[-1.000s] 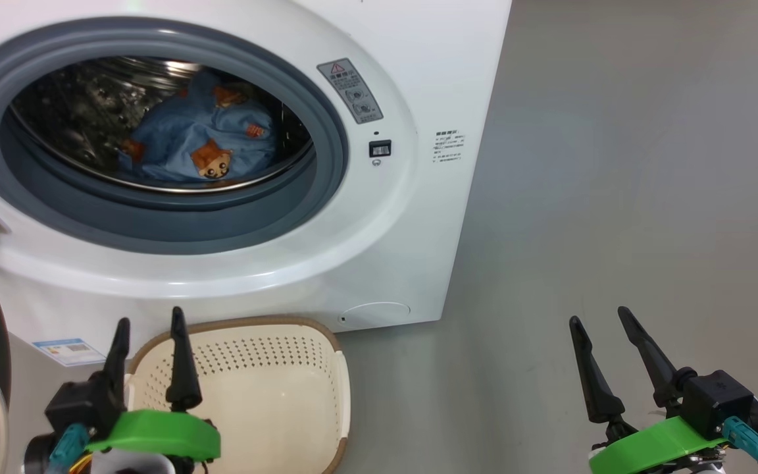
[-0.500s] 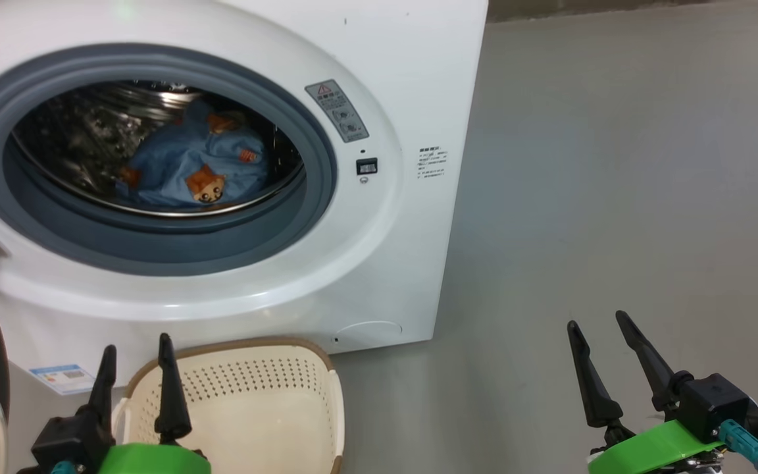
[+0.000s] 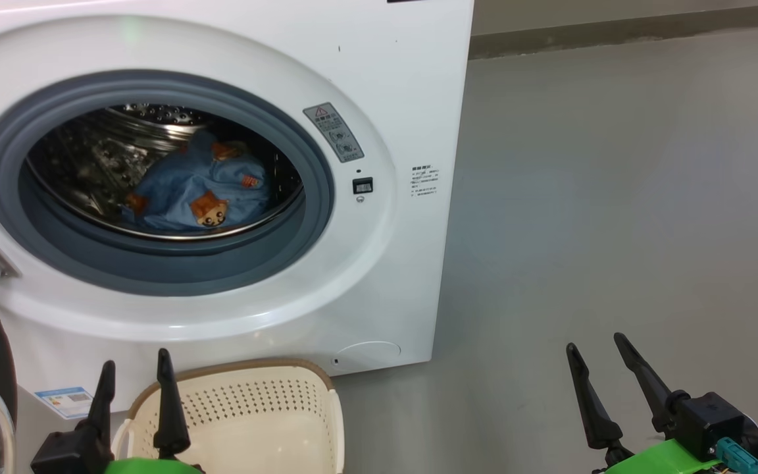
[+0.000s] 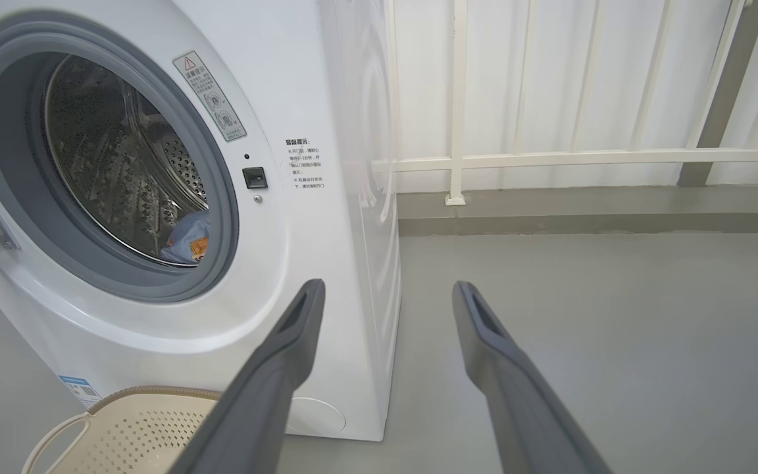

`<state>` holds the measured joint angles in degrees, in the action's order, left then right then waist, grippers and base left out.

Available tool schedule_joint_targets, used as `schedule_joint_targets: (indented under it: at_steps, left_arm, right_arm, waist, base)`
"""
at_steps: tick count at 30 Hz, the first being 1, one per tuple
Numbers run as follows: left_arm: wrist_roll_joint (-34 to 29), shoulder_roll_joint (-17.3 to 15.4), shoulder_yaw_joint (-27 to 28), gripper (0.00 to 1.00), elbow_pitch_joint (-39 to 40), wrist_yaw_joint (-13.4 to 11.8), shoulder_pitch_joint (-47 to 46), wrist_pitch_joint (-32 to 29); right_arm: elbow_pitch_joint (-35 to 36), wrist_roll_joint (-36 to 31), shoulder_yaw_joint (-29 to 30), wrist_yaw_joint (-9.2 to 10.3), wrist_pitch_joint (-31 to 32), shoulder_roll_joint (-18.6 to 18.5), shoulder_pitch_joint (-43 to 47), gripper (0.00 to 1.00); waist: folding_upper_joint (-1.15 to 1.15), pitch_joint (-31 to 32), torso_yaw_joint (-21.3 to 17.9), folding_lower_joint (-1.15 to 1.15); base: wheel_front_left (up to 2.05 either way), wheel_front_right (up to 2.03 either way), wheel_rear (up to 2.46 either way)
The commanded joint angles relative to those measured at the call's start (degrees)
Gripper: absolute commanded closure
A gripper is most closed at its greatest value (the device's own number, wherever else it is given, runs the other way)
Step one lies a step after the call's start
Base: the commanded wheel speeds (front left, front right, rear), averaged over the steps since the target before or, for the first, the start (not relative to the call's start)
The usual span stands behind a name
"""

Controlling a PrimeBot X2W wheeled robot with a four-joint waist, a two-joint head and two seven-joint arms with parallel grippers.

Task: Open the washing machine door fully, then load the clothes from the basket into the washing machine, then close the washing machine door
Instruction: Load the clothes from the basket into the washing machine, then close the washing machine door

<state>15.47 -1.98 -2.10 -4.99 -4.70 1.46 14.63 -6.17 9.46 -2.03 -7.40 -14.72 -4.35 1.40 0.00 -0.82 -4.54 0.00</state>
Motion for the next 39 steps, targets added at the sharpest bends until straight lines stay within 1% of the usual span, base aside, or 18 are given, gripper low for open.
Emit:
schedule_joint_targets:
  at_steps: [1, 18, 24, 31, 39]
  left_arm:
    - [0.3, -0.9, 1.8, 0.0, 1.6, 0.2, -0.4, 0.4]
    - [0.2, -0.9, 1.5, 0.0, 1.3, 0.2, -0.2, 0.4]
    - [0.1, -0.9, 1.6, 0.0, 0.6, -0.6, -0.3, 0.4]
    - [0.2, -0.9, 1.6, 0.0, 0.5, -0.6, -0.3, 0.4]
    - [0.3, -0.9, 1.6, 0.0, 0.5, -0.6, -0.2, 0.4]
  right_arm:
    - [1.3, -0.9, -1.5, -0.09, -0.3, -0.7, -0.2, 0.0]
    - [1.4, -1.0, -1.1, -0.09, -0.3, -0.5, 0.4, 0.0]
    - [1.4, -1.0, -1.0, -0.09, -0.3, -0.4, 0.4, 0.0]
    - [1.3, -0.9, -1.0, -0.09, -0.3, -0.4, 0.3, 0.0]
    - [1.4, -0.8, -1.0, -0.09, -0.3, -0.3, 0.2, 0.0]
  waist:
    - [0.0, 0.3, 0.0, 0.0]
    - [0.0, 0.7, 0.0, 0.0]
    - [0.0, 0.6, 0.3, 0.0]
    - [0.0, 0.5, 0.5, 0.0]
    - [0.0, 0.4, 0.5, 0.0]
  base:
    - [0.0, 0.0, 0.0]
    - [0.0, 0.0, 0.0]
    - [-0.28, 0.28, 0.0]
    - [-1.15, 1.15, 0.0]
    - [-2.01, 2.01, 0.0]
